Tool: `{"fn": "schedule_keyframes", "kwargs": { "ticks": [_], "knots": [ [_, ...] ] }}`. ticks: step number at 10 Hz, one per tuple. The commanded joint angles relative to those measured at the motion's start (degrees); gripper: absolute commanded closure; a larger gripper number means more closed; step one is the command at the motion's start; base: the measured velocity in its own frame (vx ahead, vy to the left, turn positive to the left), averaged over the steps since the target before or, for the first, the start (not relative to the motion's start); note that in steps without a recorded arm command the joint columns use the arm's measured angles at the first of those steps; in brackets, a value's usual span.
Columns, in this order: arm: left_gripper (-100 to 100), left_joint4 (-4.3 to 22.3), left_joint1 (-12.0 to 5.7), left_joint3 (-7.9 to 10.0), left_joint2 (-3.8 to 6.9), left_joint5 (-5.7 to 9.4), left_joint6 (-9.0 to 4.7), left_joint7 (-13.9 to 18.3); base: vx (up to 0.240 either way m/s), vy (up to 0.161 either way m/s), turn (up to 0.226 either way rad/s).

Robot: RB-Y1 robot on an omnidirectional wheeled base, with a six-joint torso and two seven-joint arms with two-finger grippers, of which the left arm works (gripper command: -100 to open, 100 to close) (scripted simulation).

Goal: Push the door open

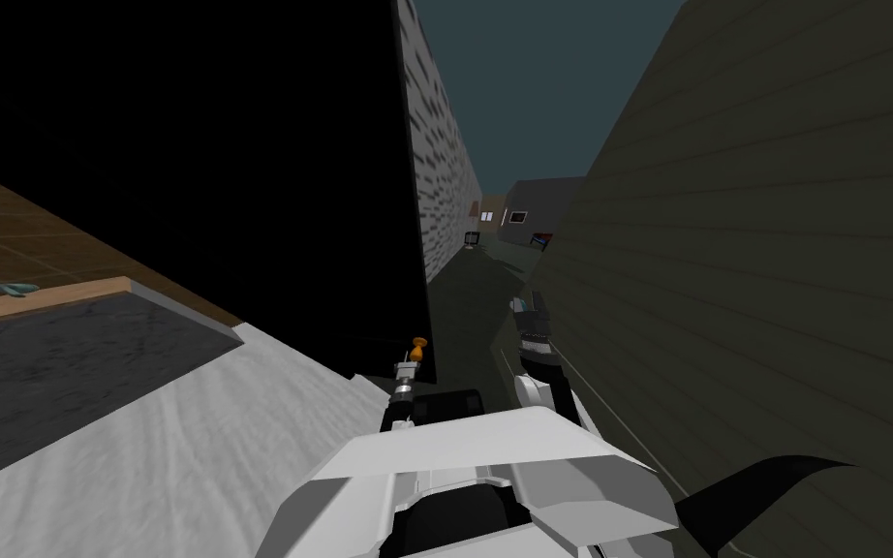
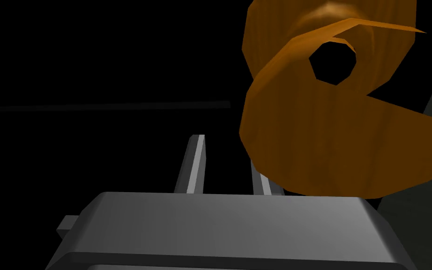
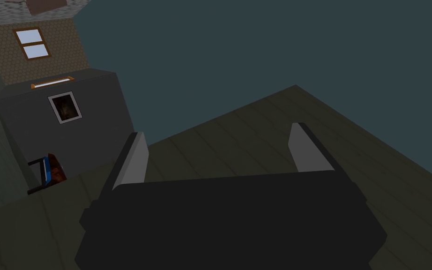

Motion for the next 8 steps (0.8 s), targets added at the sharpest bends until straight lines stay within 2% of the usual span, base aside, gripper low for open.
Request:
{"fn": "schedule_keyframes", "kwargs": {
  "ticks": [1, 4, 7, 8],
  "knots": [
    [-100, -1.2, -0.11, -2.16, -1.56, 0.26, -1.26, 1.9, -0.046, 0.010, -0.006],
    [-100, -1.2, -0.11, -2.16, -1.56, 0.26, -1.26, 1.9, -0.022, 0.006, -0.003],
    [-100, -2.5, 1.12, -3.69, -2.07, 1.83, -1.93, 4.8, -0.044, 0.018, -0.018],
    [-100, -2.5, 1.12, -3.69, -2.07, 1.83, -1.93, 4.8, -0.035, 0.023, 0.006]
  ]
}}
